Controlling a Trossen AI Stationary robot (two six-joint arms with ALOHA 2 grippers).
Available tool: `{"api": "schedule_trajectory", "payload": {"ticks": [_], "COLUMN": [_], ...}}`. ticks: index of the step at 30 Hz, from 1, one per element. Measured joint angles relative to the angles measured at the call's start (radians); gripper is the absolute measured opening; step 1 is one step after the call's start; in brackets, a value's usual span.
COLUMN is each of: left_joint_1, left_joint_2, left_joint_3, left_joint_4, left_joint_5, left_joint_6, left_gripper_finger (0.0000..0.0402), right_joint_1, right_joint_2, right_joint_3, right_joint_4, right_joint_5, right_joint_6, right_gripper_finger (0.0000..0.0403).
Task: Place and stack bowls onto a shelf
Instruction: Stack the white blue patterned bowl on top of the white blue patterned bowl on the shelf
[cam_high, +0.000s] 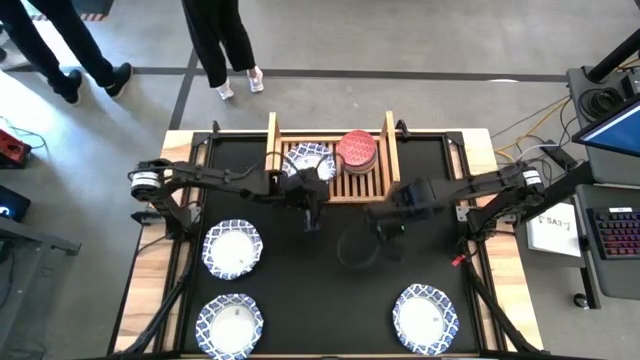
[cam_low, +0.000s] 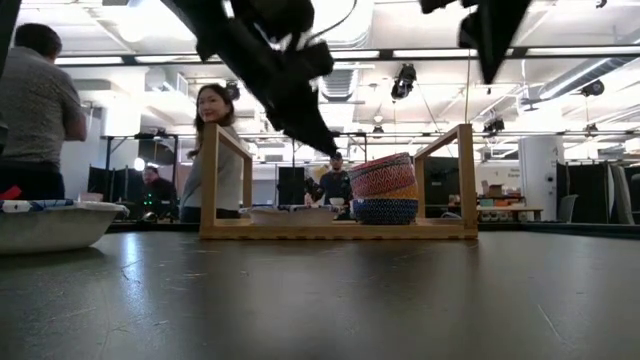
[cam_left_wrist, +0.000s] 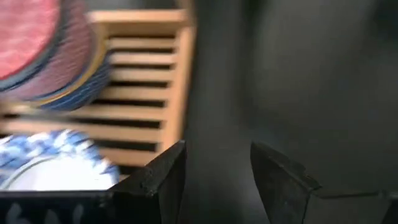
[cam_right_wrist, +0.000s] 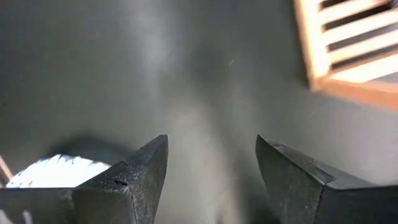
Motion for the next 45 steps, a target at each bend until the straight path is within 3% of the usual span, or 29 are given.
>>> {"api": "schedule_trajectory", "payload": {"ticks": [7,17,21,31,45], "left_joint_1": [-0.118,-0.255,-0.297,-0.353,-0.357], "left_joint_2": [-0.043,-0.134,-0.17,-0.203,-0.201], "left_joint_3": [-0.001,-0.001,-0.001,-0.002,-0.002], "left_joint_4": [0.002,0.015,0.043,0.061,0.06], "left_joint_5": [0.009,0.006,-0.02,-0.099,-0.146], "left_joint_6": [-0.003,-0.08,-0.1,-0.124,-0.133], "left_gripper_finger": [0.0162,0.0162,0.0162,0.0162,0.0162], "right_joint_1": [0.182,0.385,0.396,0.417,0.425], "right_joint_2": [0.0,0.0,0.0,0.0,0.0], "right_joint_3": [-0.085,-0.226,-0.316,-0.48,-0.618], "right_joint_4": [0.017,0.21,0.273,0.447,0.632], "right_joint_5": [-0.043,-0.06,-0.069,-0.224,-0.226], "right_joint_6": [0.165,0.237,0.268,0.265,0.223], "right_gripper_finger": [0.0231,0.0231,0.0231,0.0231,0.0214]}}
